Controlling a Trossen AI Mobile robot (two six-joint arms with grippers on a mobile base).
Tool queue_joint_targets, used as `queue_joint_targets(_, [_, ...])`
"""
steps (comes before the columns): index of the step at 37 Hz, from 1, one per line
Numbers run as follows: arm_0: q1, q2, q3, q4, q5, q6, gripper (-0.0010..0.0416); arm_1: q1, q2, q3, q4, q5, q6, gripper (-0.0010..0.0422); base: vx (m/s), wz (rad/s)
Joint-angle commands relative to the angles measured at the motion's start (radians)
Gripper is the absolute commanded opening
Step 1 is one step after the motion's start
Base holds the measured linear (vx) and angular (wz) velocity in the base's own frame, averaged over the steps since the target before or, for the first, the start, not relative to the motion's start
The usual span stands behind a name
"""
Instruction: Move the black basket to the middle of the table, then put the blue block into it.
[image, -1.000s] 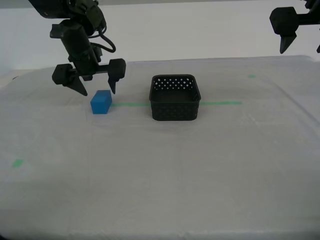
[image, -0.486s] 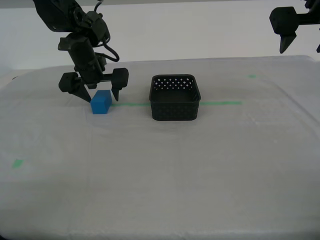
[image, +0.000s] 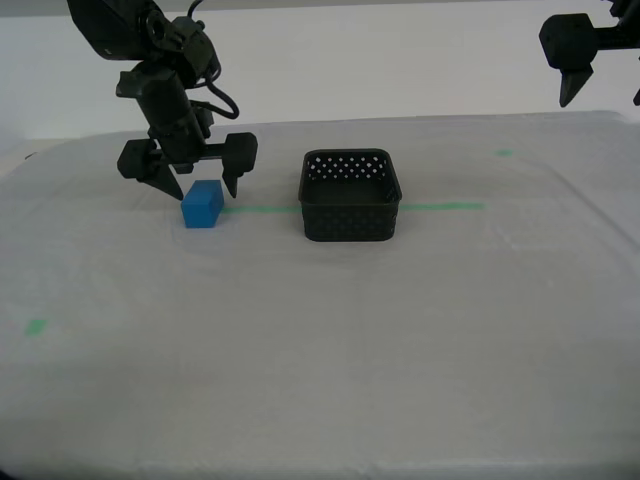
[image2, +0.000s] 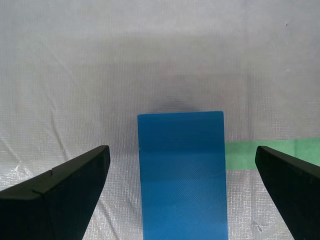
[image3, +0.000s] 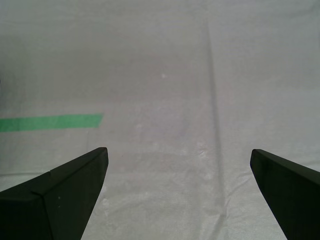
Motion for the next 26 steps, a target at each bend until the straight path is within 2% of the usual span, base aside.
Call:
queue_joint_targets(1, [0.001,0.0,0.0,0.0,0.003,0.0,0.0399,-0.003,0.0,0.0,0.0,0.0,0.01,0.0401,0.0,0.0])
queue_joint_targets(26, [0.001,0.0,0.0,0.0,0.003,0.0,0.0398,-0.014,0.0,0.0,-0.003,0.008,0.01,0.0398,0.0,0.0])
